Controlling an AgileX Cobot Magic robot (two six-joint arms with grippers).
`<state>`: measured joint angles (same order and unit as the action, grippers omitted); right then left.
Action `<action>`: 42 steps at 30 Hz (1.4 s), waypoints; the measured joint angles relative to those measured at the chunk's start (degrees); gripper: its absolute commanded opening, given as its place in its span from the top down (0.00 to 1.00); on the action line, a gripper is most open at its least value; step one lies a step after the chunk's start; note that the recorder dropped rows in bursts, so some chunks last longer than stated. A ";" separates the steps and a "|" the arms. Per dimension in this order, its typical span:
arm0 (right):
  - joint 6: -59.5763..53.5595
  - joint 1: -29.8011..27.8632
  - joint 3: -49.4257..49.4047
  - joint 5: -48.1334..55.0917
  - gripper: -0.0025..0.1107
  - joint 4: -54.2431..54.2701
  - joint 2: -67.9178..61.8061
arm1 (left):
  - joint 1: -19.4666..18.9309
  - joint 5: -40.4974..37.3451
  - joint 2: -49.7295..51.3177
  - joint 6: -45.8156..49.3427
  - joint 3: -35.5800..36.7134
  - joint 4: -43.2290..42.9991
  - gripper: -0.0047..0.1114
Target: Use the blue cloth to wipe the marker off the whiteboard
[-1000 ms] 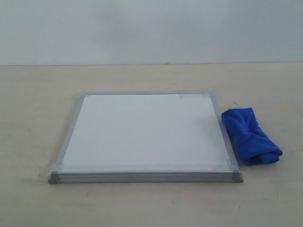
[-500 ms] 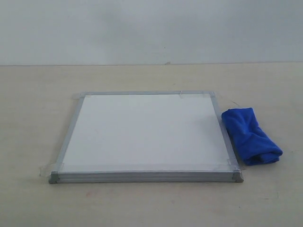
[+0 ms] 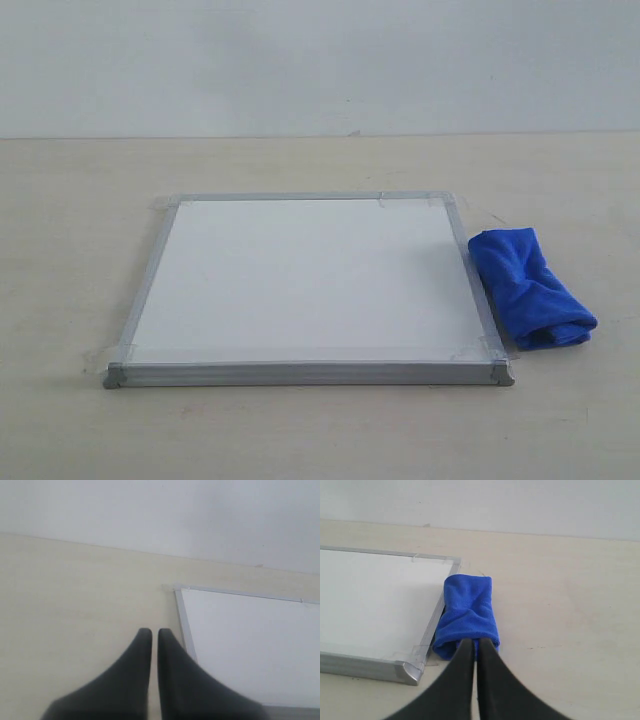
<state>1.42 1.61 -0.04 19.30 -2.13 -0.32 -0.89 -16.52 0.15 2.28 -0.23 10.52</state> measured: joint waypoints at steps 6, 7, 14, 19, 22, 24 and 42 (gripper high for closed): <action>-1.07 -0.23 0.00 0.00 0.98 0.00 0.04 | 0.00 0.00 0.00 0.00 0.00 0.00 0.92; -1.42 -0.23 0.00 0.00 0.98 0.00 0.04 | 0.00 0.00 0.00 0.00 0.00 0.00 0.92; -1.42 -0.23 0.00 0.00 0.98 0.00 0.04 | 0.00 0.00 0.00 0.00 0.00 0.00 0.92; -1.42 -0.23 0.00 0.00 0.98 0.00 0.04 | 0.00 0.00 0.00 0.00 0.00 0.00 0.92; -1.42 -0.23 0.00 0.00 0.98 0.00 0.04 | 0.00 0.00 0.00 0.00 0.00 0.00 0.92; -1.42 -0.23 0.00 0.00 0.98 0.00 0.04 | 0.00 0.00 0.00 0.00 0.00 0.00 0.92; -1.42 -0.23 0.00 0.00 0.98 0.00 0.04 | 0.00 0.00 0.00 0.00 0.00 0.00 0.92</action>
<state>0.00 1.38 -0.04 19.30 -2.13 -0.28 -0.89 -16.52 0.15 2.28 -0.23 10.52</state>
